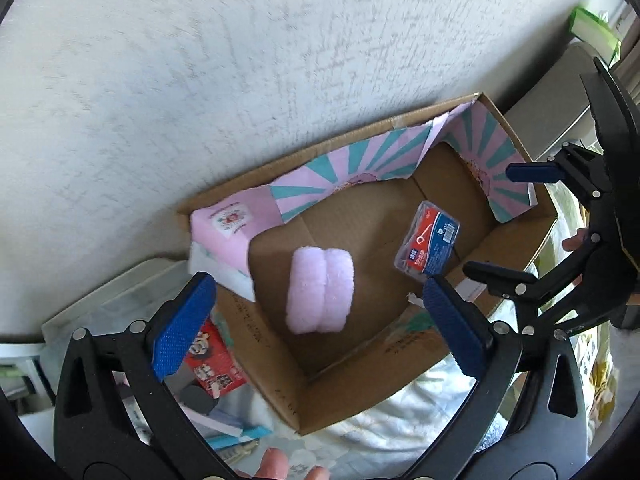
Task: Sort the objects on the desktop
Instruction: 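Open the left tool over the cardboard box while the right tool releases the floss box inside, then move both tools back from the cardboard box toward the items on the cloth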
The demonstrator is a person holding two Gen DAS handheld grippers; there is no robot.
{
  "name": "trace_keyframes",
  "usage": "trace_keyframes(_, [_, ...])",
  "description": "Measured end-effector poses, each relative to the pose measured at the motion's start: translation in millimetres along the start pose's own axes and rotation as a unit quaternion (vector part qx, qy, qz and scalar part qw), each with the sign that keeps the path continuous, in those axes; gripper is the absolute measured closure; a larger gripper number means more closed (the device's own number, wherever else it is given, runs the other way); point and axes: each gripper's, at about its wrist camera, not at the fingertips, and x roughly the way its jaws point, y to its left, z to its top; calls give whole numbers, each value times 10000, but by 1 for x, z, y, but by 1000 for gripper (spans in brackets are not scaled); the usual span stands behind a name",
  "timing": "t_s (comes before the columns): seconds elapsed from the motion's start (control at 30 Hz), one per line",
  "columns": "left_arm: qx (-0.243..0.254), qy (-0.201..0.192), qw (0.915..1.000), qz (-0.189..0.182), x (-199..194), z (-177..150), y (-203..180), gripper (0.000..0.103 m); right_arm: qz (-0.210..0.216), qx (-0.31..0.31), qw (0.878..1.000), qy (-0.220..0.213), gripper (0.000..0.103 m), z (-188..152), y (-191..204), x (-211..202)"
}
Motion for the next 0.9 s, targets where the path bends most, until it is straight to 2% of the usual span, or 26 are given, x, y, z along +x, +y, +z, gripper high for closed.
trace_keyframes(0.2, [-10, -235, 9997, -64, -38, -12, 15, 0, -1, 243, 9995, -181, 0, 1, -9, -9])
trace_keyframes(0.37, [-67, -330, 9994, 0, -53, -19, 30, 0, -73, 332, 9991, -240, 0, 7, 13, -15])
trace_keyframes(0.53, [-282, -557, 9980, -132, -74, -26, 48, 0, -143, 300, 9991, -250, 0, 0, 21, -27])
trace_keyframes(0.73, [-284, -738, 9969, 53, -101, -43, 62, 0, -428, 344, 9979, -342, 0, -6, 29, -43])
trace_keyframes(0.83, [-234, -769, 9967, 111, -111, -53, 68, 0, -283, 547, 9975, -354, 0, -7, 28, -48])
trace_keyframes(0.9, [-165, -808, 9962, 277, -117, -61, 71, 0, -125, 764, 9963, -386, 0, -8, 28, -52])
